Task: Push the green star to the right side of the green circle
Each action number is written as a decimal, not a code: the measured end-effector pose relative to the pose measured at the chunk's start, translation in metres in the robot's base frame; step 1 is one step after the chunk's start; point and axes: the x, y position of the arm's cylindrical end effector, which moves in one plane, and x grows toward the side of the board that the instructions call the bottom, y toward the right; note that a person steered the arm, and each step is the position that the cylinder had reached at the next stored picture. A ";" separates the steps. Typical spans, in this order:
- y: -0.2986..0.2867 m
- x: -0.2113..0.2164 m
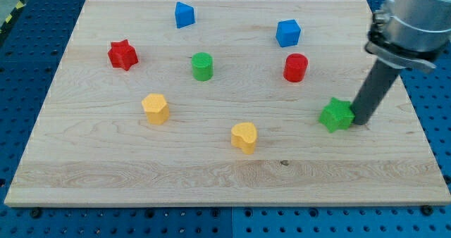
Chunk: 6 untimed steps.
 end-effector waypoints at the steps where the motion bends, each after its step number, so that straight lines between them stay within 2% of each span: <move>1: -0.008 0.007; 2: -0.021 0.028; 4: -0.047 -0.001; 6: -0.073 -0.001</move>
